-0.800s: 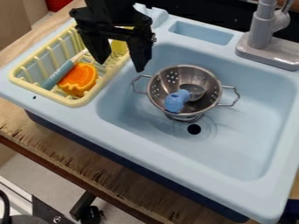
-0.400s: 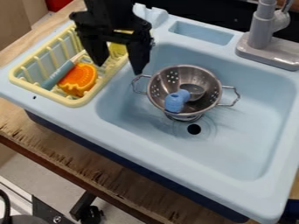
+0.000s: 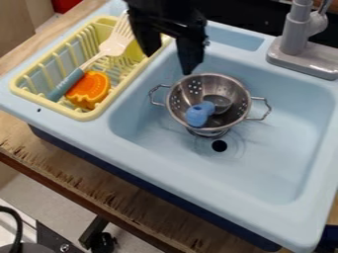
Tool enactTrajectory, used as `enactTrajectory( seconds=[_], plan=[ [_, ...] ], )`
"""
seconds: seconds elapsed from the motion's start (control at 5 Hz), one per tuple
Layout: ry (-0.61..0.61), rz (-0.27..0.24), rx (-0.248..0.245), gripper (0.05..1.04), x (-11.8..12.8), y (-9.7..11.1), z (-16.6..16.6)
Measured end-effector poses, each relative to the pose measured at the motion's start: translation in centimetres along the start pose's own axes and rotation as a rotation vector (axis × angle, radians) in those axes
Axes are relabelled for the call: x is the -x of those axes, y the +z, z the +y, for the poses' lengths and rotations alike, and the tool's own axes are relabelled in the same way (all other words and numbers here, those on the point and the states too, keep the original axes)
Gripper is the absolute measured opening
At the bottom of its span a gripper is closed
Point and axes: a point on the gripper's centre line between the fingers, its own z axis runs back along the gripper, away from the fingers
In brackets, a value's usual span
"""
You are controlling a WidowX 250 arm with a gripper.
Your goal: Moved the colander to the top of the sink
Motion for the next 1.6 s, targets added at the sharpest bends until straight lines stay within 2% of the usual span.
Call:
enactTrajectory(
  seconds=[0.2, 0.4, 0.6, 1.0, 1.2, 1.6],
  plan=[
    [-0.206, 0.005, 0.044, 0.997, -0.4, -0.7, -2.2],
    [-0.361, 0.040, 0.131, 0.997, -0.1, -1.6, -4.3],
    [-0.405, 0.051, 0.176, 0.997, -0.4, -2.1, -6.0],
    [-0.352, 0.040, 0.004, 0.997, 0.3, -3.9, -8.1],
    [-0.319, 0.043, -0.045, 0.997, 0.5, -4.5, -8.5],
    [-0.264, 0.045, -0.036, 0.997, 1.0, -5.7, -8.6]
  ],
)
